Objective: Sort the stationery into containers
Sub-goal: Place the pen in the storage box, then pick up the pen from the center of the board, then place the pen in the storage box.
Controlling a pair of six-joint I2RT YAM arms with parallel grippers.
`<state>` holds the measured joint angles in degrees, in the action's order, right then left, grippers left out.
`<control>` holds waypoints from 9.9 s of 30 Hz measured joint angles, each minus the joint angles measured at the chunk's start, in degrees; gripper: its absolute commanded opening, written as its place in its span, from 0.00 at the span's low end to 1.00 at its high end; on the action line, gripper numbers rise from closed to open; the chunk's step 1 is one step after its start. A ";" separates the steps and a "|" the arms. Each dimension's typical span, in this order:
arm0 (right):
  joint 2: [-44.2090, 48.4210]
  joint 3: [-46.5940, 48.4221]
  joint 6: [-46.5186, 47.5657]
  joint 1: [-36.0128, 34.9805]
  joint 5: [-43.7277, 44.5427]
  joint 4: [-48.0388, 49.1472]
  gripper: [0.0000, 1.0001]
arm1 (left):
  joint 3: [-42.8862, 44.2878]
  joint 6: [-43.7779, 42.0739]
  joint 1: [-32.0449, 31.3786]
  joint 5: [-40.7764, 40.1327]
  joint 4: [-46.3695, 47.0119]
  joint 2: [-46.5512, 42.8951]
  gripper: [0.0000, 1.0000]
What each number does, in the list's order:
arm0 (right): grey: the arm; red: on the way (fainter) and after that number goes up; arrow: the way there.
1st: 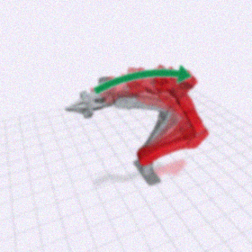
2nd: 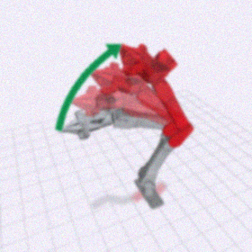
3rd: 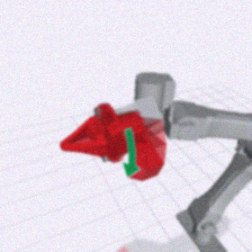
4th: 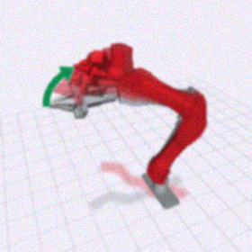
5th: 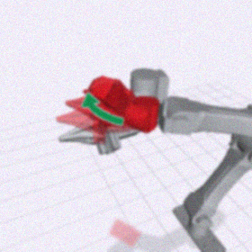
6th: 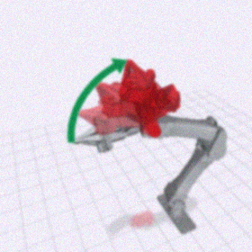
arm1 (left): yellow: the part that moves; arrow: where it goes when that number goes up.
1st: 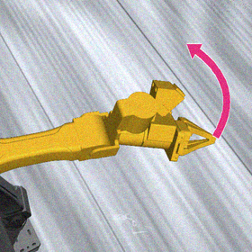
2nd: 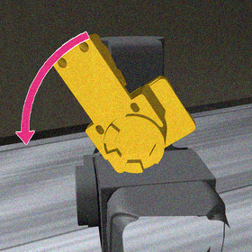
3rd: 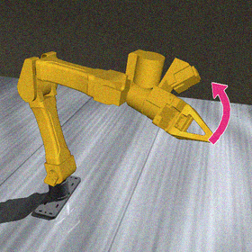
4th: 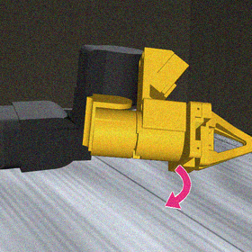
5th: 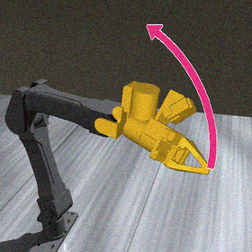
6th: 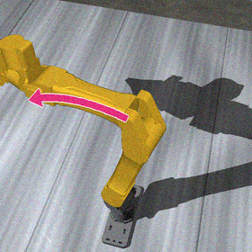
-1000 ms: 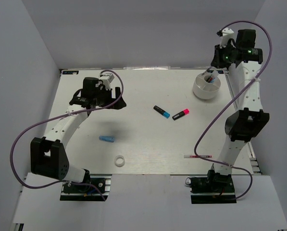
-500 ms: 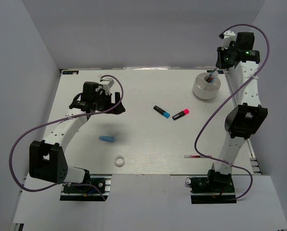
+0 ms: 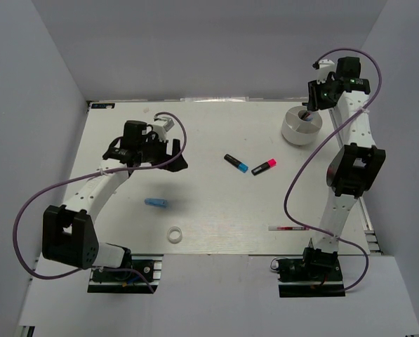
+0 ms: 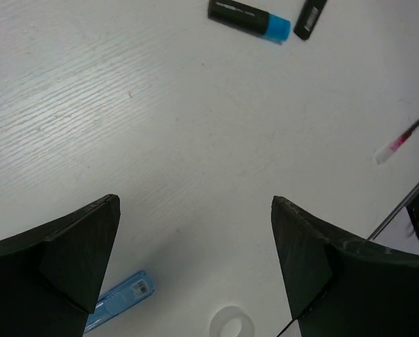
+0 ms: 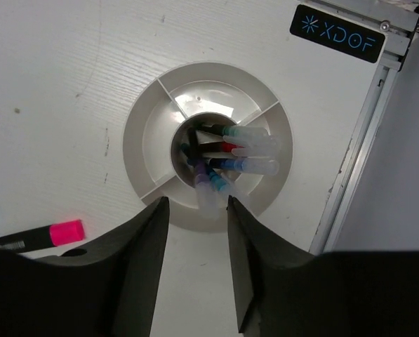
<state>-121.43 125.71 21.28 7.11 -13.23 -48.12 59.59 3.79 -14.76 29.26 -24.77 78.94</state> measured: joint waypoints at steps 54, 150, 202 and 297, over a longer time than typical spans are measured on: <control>31.45 -16.87 -21.16 9.40 -33.09 2.03 0.48 | 27.87 -19.98 -55.60 -14.82 13.57 46.16 0.28; 41.88 -51.76 45.13 -54.93 2.05 6.34 0.00 | 2.29 35.93 -10.03 38.86 21.59 12.79 0.98; 28.39 -53.24 -81.02 -39.87 -18.12 63.23 0.00 | -10.14 50.84 0.02 25.59 55.93 2.58 0.60; 15.34 -19.80 -24.04 2.51 -15.74 36.04 0.00 | 13.60 10.14 -5.29 16.31 10.88 16.24 0.98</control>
<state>-106.08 105.91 -2.76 9.63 -28.97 -12.08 73.19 13.93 -20.05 45.56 -13.89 95.18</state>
